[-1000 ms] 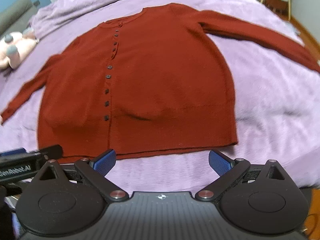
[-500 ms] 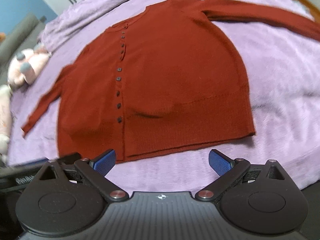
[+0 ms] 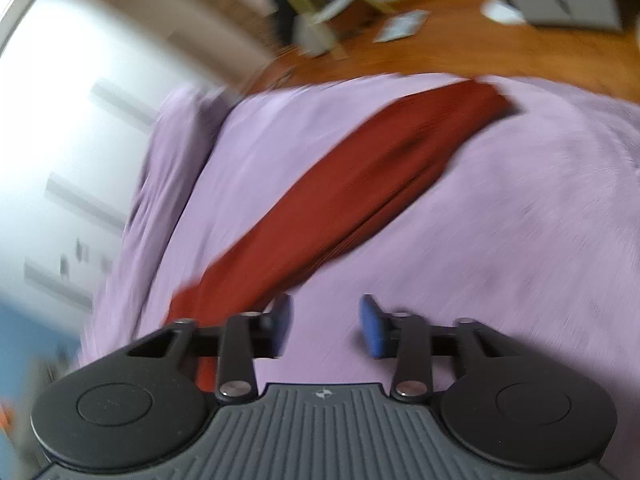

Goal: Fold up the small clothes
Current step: 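Lower the right tool onto a cardigan sleeve and close on it, then grasp the cardigan body edge with the left tool while the right holds the sleeve, then fold the sleeve and side across the body with both tools, then open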

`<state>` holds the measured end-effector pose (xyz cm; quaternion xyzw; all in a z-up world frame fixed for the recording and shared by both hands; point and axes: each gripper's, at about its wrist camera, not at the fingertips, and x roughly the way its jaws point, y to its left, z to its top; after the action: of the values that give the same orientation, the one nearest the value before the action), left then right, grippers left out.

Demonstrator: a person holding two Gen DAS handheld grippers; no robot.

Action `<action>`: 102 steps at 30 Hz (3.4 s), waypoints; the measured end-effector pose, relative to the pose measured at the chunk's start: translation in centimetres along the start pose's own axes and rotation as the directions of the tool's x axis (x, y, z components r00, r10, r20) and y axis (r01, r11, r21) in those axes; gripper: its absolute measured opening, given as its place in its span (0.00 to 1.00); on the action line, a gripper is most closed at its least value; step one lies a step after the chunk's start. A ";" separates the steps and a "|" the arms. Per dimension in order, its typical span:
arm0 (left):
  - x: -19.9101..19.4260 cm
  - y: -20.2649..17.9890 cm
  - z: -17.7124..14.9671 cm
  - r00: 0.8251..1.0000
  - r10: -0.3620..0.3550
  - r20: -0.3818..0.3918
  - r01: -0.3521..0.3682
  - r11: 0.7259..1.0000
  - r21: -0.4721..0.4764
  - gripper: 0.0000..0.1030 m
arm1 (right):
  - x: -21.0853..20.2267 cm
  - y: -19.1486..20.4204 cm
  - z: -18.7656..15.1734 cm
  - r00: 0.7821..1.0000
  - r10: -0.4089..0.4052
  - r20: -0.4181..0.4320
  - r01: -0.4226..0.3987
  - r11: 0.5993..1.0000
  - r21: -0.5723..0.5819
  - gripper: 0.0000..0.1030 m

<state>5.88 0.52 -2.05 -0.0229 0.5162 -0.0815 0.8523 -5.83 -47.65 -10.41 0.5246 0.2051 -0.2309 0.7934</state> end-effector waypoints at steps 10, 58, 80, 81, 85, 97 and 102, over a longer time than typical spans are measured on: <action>1.3 -0.5 1.7 1.000 0.006 -0.021 -0.006 1.000 -0.017 1.00 | 2.9 -5.6 3.5 0.990 0.013 0.139 -0.046 0.972 0.233 0.25; 18.3 4.1 20.1 0.931 -0.366 0.004 0.354 0.896 -0.268 0.05 | 10.4 16.2 -14.6 0.899 0.144 -0.414 -0.321 0.858 -0.400 0.25; 10.8 15.0 21.7 0.949 -0.177 0.261 0.251 0.926 -0.283 0.05 | 17.5 18.1 -12.2 0.940 0.107 -0.323 -0.204 0.937 -0.284 0.25; 10.9 14.9 21.9 0.950 -0.172 0.259 0.245 0.928 -0.281 0.05 | 17.7 18.2 -12.2 0.943 0.100 -0.317 -0.198 0.935 -0.295 0.24; 11.2 13.6 22.4 0.948 -0.150 0.281 0.215 0.952 -0.218 0.05 | 18.0 19.5 -12.4 0.965 0.030 -0.262 -0.143 0.896 -0.421 0.03; 15.0 10.5 21.9 0.963 -0.037 0.269 0.055 0.996 -0.063 0.05 | 15.7 20.6 -12.7 0.997 -0.057 -0.050 0.011 0.759 -0.651 0.04; 15.1 11.7 21.8 0.961 -0.029 0.276 0.059 0.993 -0.098 0.05 | 15.7 22.8 -13.7 0.994 0.010 -0.106 -0.081 0.721 -0.688 0.04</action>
<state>33.34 8.59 -6.51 -0.0904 0.3963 -0.0691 0.9110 18.98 -29.47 -7.55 0.2063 0.3009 -0.0932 0.9264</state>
